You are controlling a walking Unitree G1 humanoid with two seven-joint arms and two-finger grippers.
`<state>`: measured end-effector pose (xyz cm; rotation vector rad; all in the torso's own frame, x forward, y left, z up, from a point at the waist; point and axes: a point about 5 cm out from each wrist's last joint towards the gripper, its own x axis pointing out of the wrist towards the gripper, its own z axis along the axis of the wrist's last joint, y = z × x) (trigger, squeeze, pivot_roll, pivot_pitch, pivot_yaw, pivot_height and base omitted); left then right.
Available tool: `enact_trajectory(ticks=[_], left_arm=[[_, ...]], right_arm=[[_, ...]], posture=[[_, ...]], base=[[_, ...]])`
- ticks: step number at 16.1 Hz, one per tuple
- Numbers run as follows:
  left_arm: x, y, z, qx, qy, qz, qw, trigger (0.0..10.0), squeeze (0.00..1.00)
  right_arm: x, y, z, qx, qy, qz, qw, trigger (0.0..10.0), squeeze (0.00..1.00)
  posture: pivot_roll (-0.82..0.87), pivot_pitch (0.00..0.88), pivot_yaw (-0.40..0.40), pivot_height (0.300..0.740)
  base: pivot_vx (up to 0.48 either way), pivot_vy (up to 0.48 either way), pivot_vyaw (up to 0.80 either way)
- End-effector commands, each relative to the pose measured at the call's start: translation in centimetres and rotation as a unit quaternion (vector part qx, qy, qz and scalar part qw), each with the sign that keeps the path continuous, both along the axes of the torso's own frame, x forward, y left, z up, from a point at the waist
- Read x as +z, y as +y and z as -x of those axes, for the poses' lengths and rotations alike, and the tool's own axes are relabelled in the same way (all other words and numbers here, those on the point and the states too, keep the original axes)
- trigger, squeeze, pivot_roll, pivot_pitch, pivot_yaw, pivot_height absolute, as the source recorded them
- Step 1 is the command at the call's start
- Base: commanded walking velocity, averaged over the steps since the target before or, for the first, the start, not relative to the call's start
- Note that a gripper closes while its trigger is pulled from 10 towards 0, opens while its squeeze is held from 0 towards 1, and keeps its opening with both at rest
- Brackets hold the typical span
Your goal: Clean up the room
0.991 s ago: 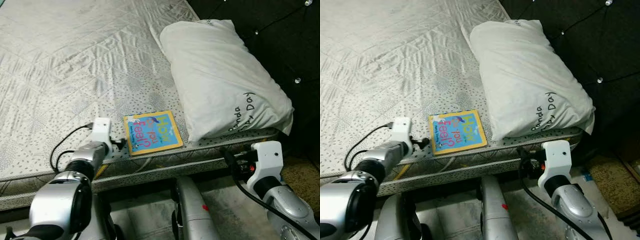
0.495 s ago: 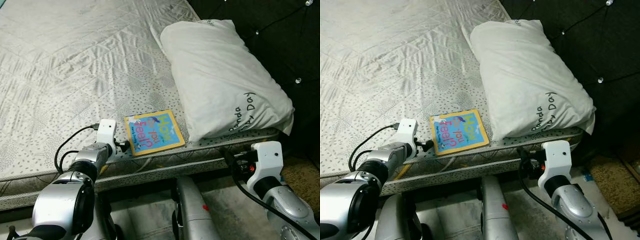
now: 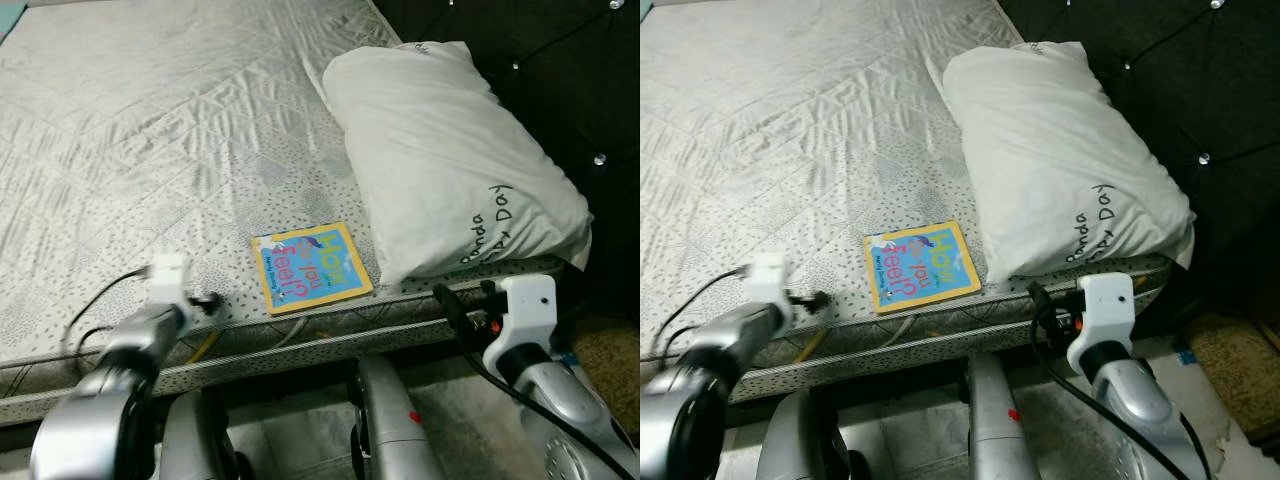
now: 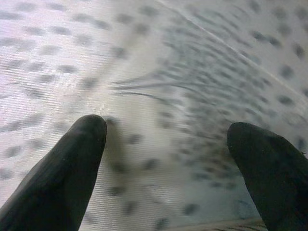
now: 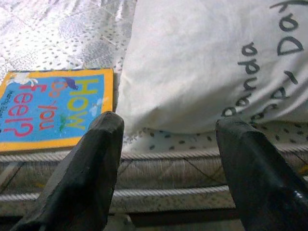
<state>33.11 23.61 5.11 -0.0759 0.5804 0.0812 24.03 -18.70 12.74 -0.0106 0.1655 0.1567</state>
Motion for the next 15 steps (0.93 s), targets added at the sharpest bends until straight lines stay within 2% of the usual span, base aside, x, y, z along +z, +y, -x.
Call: enact_trajectory(ticks=[1, 2, 5, 6, 8, 9, 10, 13, 15], left_arm=[[0.5, 0.4, 0.4, 0.018, -0.032, 0.011, 0.999, 10.0, 0.00], [1.6, 0.1, 1.9, 0.020, -0.105, 0.014, 0.994, 10.0, 0.00], [3.4, -1.6, 4.7, -0.005, -0.217, -0.012, 0.976, 10.0, 0.00], [4.0, -2.2, 5.6, -0.035, -0.249, -0.042, 0.967, 10.0, 0.00], [4.4, -2.9, 6.1, -0.031, -0.252, -0.032, 0.967, 10.0, 0.00], [4.6, -3.5, 5.9, -0.044, -0.254, -0.040, 0.965, 10.0, 0.00], [4.5, -4.1, 5.7, -0.055, -0.245, -0.029, 0.967, 10.0, 0.00], [5.4, -4.1, 5.0, -0.048, -0.266, -0.025, 0.962, 10.0, 0.00], [5.7, -4.3, 5.2, -0.057, -0.270, -0.018, 0.961, 10.0, 0.00]], right_arm=[[-0.2, 0.1, -0.1, 0.000, 0.000, -0.002, 1.000, 10.0, 0.00], [-0.2, 0.5, -0.8, 0.001, -0.007, -0.008, 1.000, 10.0, 0.00], [0.4, 1.8, -2.7, 0.004, -0.024, -0.033, 0.999, 10.0, 0.00], [0.7, 2.4, -3.3, 0.005, -0.033, -0.047, 0.998, 10.0, 0.00], [1.1, 3.1, -4.2, 0.010, -0.046, -0.056, 0.997, 10.0, 0.00], [1.3, 3.6, -4.8, 0.010, -0.053, -0.066, 0.996, 10.0, 0.00], [1.3, 3.9, -5.1, 0.010, -0.057, -0.074, 0.996, 10.0, 0.00], [2.1, 4.0, -5.6, -0.005, -0.078, -0.087, 0.993, 10.0, 0.00], [2.2, 3.6, -5.7, -0.015, -0.085, -0.088, 0.992, 10.0, 0.00]], posture=[[-0.24, 0.087, 0.024, 0.567], [-0.22, 0.073, 0.024, 0.567], [-0.18, 0.036, 0.026, 0.567], [-0.17, 0.025, 0.027, 0.567], [-0.15, 0.001, 0.025, 0.567], [-0.15, 0.000, 0.028, 0.567], [-0.14, 0.000, 0.030, 0.567], [-0.15, 0.000, 0.041, 0.567], [-0.15, 0.000, 0.046, 0.567]], base=[[0.000, 0.000, 0.00], [0.000, 0.000, 0.00], [0.000, 0.000, 0.00], [0.000, 0.000, 0.00], [0.000, 0.000, 0.00], [0.000, 0.000, 0.00], [0.000, 0.000, 0.00], [0.000, 0.000, 0.00], [0.000, 0.000, 0.00]])
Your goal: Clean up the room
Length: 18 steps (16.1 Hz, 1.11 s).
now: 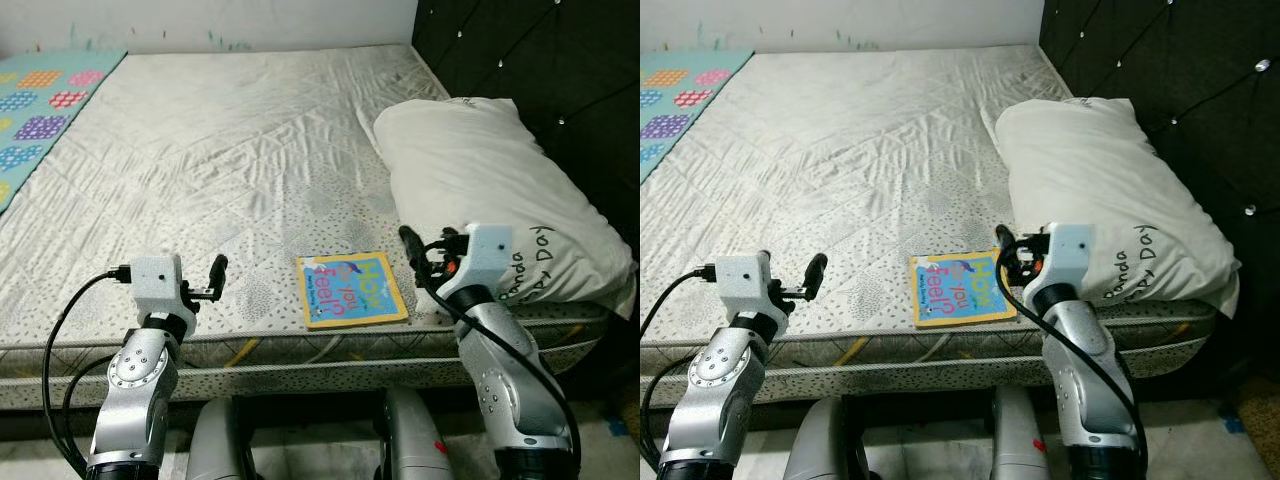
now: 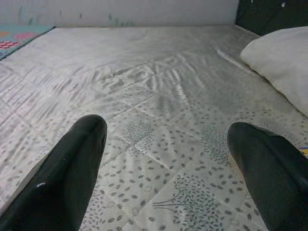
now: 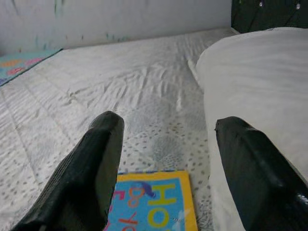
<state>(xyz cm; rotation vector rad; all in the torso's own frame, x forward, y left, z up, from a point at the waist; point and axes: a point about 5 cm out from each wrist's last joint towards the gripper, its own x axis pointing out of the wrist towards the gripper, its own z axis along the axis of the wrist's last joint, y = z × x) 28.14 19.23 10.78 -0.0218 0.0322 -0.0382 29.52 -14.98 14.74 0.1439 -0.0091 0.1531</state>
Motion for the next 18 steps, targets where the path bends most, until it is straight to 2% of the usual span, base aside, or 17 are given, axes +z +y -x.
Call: enact_trajectory(ticks=[1, 4, 18], left_arm=[[-0.1, 0.0, 0.3, -0.002, 0.005, 0.000, 1.000, 10.0, 0.00], [-0.2, -0.2, 0.1, -0.002, 0.007, 0.010, 1.000, 10.0, 0.00], [0.1, -0.3, -0.5, 0.007, -0.002, 0.004, 1.000, 10.0, 0.00]], right_arm=[[0.2, -0.2, -0.2, -0.009, -0.004, -0.008, 1.000, 10.0, 0.00], [0.7, 0.0, -0.8, -0.006, -0.017, -0.012, 1.000, 10.0, 0.00], [1.0, -0.1, -1.8, -0.008, -0.028, -0.008, 1.000, 10.0, 0.00]], posture=[[-0.15, 0.000, 0.046, 0.567], [-0.15, 0.000, 0.041, 0.572], [-0.14, 0.000, 0.034, 0.732]], base=[[0.000, 0.000, 0.00], [0.000, 0.000, 0.00], [0.000, 0.000, 0.00]])
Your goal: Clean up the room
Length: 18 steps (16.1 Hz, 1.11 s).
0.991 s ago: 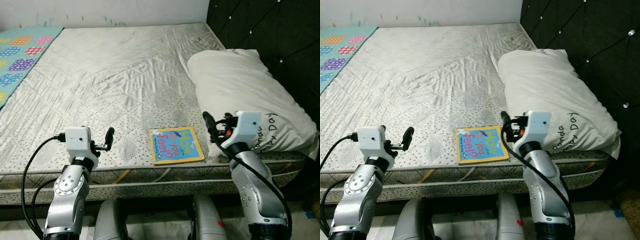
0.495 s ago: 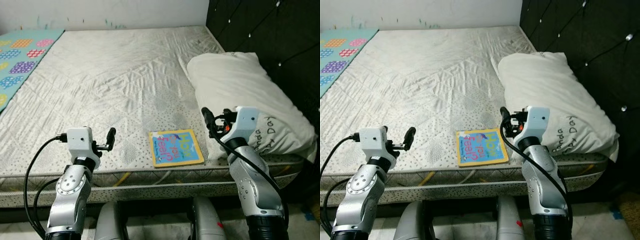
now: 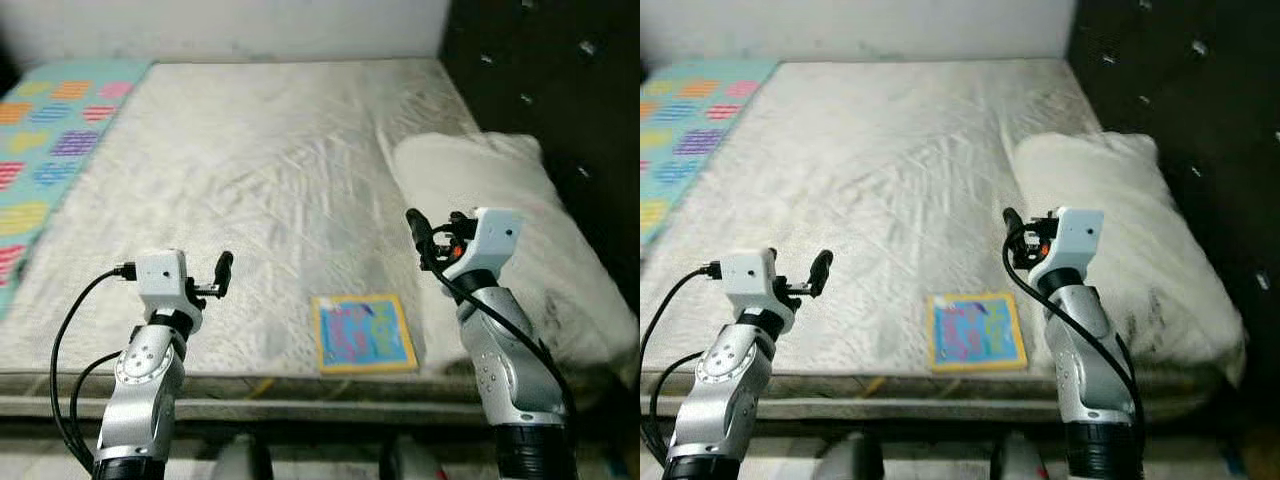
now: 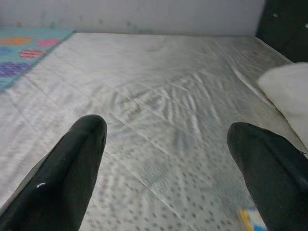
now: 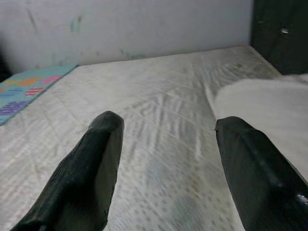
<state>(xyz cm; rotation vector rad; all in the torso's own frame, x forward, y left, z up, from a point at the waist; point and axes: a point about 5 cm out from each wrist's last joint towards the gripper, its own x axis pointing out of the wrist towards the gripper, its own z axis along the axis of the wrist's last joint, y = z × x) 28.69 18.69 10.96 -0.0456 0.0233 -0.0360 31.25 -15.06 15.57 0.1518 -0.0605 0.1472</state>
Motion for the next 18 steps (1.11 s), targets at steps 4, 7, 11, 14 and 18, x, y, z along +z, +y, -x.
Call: enact_trajectory(ticks=[4, 7, 11, 14, 18], left_arm=[[-0.06, 0.23, -0.08, 0.006, 0.001, -0.002, 1.000, 10.0, 0.00], [-0.13, 0.22, -0.13, 0.008, 0.007, 0.017, 1.000, 10.0, 0.00], [-0.36, 0.21, -0.13, 0.009, 0.016, 0.030, 0.999, 10.0, 0.00], [-0.38, 0.17, -0.13, 0.007, 0.016, 0.033, 0.999, 10.0, 0.00], [-0.47, 0.14, -0.14, 0.005, 0.021, 0.034, 0.999, 10.0, 0.00]], right_arm=[[0.05, -0.07, -0.16, -0.006, -0.003, -0.002, 1.000, 10.0, 0.00], [-0.07, -0.16, -0.10, -0.008, -0.001, 0.000, 1.000, 10.0, 0.00], [-0.25, -0.41, 0.09, -0.013, 0.003, 0.002, 1.000, 10.0, 0.00], [-0.38, -0.32, 0.14, -0.014, 0.005, -0.002, 1.000, 10.0, 0.00], [-0.45, -0.22, 0.21, -0.013, 0.006, -0.004, 1.000, 10.0, 0.00]], posture=[[-0.14, 0.000, 0.035, 0.740], [-0.14, 0.000, 0.034, 0.740], [-0.15, 0.000, 0.026, 0.740], [-0.15, 0.000, 0.025, 0.740], [-0.15, 0.000, 0.027, 0.740]], base=[[0.000, 0.000, 0.00], [0.000, 0.000, 0.00], [0.000, 0.000, 0.00], [0.000, 0.184, 0.00], [0.000, 0.393, -0.54]])
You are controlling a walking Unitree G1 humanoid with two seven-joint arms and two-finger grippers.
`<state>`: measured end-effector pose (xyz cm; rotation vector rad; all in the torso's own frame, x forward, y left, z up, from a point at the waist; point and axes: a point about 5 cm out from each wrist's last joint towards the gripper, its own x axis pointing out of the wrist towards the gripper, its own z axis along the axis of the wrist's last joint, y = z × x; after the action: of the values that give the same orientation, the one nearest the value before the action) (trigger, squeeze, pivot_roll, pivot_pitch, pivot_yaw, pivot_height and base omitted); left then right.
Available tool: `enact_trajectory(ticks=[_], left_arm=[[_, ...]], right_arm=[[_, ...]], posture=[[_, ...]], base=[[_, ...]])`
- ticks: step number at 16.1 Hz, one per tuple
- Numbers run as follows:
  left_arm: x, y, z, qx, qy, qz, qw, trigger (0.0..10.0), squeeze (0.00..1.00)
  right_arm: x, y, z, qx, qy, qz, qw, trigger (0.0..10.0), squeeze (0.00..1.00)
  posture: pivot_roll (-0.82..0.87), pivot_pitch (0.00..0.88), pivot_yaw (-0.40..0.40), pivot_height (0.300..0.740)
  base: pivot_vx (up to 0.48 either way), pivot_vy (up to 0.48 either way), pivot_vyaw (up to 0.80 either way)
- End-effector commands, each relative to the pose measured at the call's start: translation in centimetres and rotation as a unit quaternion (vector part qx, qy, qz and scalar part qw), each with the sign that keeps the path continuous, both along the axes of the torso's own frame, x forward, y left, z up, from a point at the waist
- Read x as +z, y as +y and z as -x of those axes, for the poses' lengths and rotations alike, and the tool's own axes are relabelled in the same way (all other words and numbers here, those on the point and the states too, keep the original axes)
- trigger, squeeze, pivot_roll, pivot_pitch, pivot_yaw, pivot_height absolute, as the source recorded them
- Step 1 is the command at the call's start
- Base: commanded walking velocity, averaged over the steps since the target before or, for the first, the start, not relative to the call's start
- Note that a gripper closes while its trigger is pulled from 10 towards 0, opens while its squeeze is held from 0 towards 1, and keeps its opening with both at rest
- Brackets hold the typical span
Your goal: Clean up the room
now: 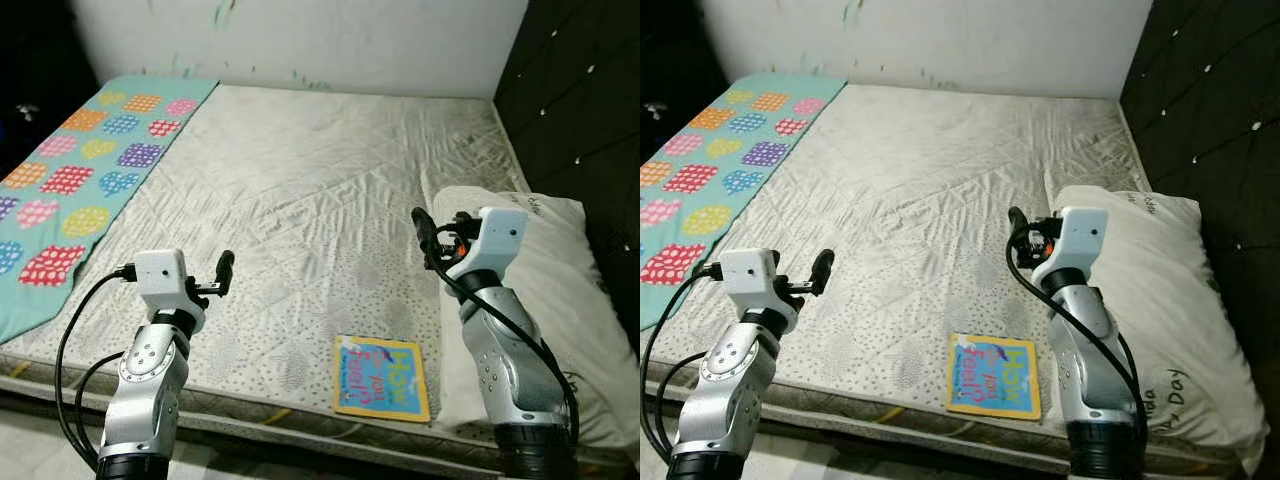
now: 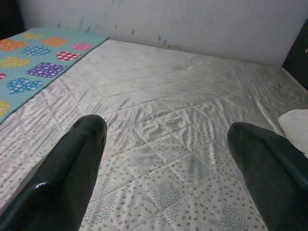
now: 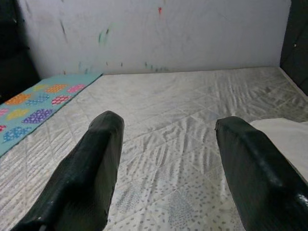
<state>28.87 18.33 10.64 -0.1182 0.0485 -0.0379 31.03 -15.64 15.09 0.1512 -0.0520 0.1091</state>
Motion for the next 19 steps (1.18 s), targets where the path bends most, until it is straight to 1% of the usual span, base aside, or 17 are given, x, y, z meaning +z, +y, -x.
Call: enact_trajectory(ticks=[1, 4, 5, 7, 11, 14, 19], left_arm=[[-0.22, 0.50, 0.02, 0.006, 0.011, -0.003, 1.000, 10.0, 0.00], [-0.31, 0.44, 0.02, 0.006, 0.013, -0.003, 1.000, 10.0, 0.00], [-0.25, 0.37, 0.05, 0.003, 0.008, -0.011, 1.000, 10.0, 0.00], [-0.25, 0.26, 0.09, 0.000, 0.008, -0.003, 1.000, 10.0, 0.00], [-0.17, -0.01, 0.10, -0.009, 0.006, -0.009, 1.000, 10.0, 0.00], [-0.20, -0.13, 0.10, -0.014, 0.007, -0.005, 1.000, 10.0, 0.00], [-0.29, -0.27, 0.16, -0.017, 0.008, -0.002, 1.000, 10.0, 0.00]], right_arm=[[0.01, 0.34, 0.01, 0.005, 0.001, -0.004, 1.000, 10.0, 0.00], [-0.05, 0.33, 0.02, 0.004, 0.002, -0.003, 1.000, 10.0, 0.00], [-0.13, 0.34, 0.05, 0.005, 0.003, -0.002, 1.000, 10.0, 0.00], [-0.22, 0.35, 0.09, 0.006, 0.004, -0.001, 1.000, 10.0, 0.00], [-0.33, 0.34, 0.10, 0.008, 0.006, 0.003, 1.000, 10.0, 0.00], [-0.34, 0.37, 0.04, 0.010, 0.005, 0.007, 1.000, 10.0, 0.00], [-0.25, 0.39, -0.09, 0.013, 0.004, 0.008, 1.000, 10.0, 0.00]], posture=[[-0.15, 0.000, 0.027, 0.740], [-0.15, 0.000, 0.027, 0.740], [-0.15, 0.000, 0.028, 0.740], [-0.15, 0.000, 0.028, 0.740], [-0.15, 0.000, 0.027, 0.740], [-0.15, 0.000, 0.024, 0.740], [-0.15, 0.000, 0.018, 0.740]], base=[[0.000, 0.412, 0.00], [0.000, 0.444, 0.00], [0.000, 0.000, 0.00], [0.000, 0.000, 0.00], [0.000, 0.000, 0.00], [0.000, -0.368, 0.00], [0.000, -0.480, 0.00]])
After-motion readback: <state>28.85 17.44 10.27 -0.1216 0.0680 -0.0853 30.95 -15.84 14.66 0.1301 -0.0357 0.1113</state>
